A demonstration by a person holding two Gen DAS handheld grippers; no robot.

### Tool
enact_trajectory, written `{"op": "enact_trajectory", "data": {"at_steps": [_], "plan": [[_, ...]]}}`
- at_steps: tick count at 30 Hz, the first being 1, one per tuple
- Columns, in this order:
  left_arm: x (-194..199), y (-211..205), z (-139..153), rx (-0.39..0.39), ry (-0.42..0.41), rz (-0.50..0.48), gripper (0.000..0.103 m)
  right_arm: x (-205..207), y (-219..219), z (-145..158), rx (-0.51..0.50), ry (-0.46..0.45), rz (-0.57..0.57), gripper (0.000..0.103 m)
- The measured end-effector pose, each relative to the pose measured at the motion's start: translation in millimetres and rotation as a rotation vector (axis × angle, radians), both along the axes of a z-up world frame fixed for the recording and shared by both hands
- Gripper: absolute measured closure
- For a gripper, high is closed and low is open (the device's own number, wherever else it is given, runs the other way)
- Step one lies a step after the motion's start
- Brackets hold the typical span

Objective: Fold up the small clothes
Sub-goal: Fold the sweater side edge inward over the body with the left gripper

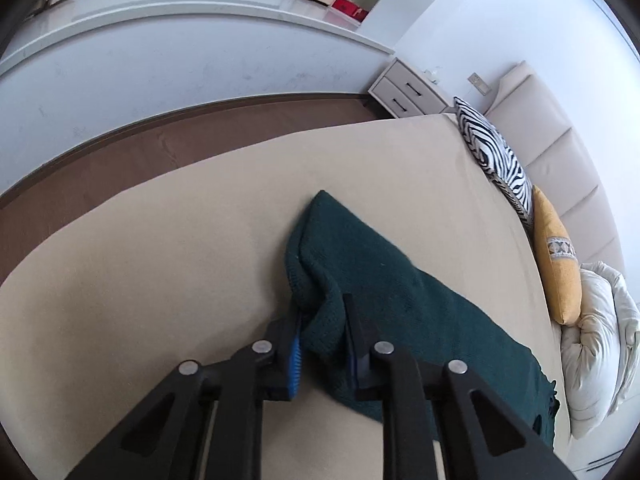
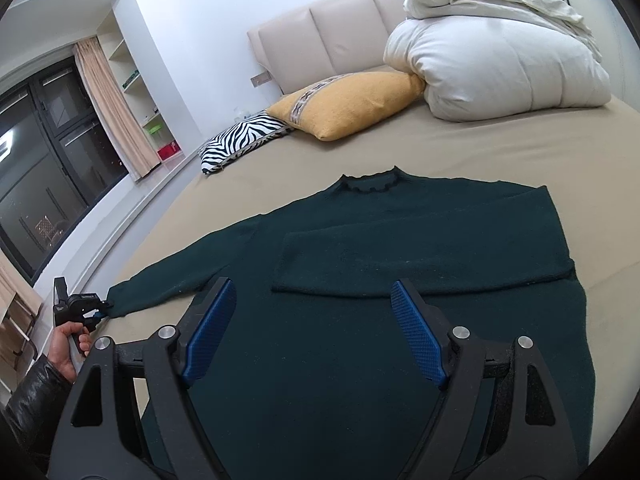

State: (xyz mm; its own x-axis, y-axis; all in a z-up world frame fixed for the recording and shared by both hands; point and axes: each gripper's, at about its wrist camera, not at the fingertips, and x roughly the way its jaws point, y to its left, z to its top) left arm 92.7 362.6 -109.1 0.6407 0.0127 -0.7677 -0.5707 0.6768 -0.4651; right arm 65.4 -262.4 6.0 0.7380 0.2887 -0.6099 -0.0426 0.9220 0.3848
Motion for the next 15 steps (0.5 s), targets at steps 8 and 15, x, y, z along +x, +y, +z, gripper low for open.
{"op": "enact_trajectory", "data": {"at_steps": [8,15], "plan": [[16,-95,75,0.06,-0.158,-0.217,0.089,-21,-44,-7,0.054,0.008,-0.061,0.024],[48,-276,85,0.027,-0.198,-0.59,0.089,-40,-68,-21,0.089,0.031,-0.111,0.024]]}}
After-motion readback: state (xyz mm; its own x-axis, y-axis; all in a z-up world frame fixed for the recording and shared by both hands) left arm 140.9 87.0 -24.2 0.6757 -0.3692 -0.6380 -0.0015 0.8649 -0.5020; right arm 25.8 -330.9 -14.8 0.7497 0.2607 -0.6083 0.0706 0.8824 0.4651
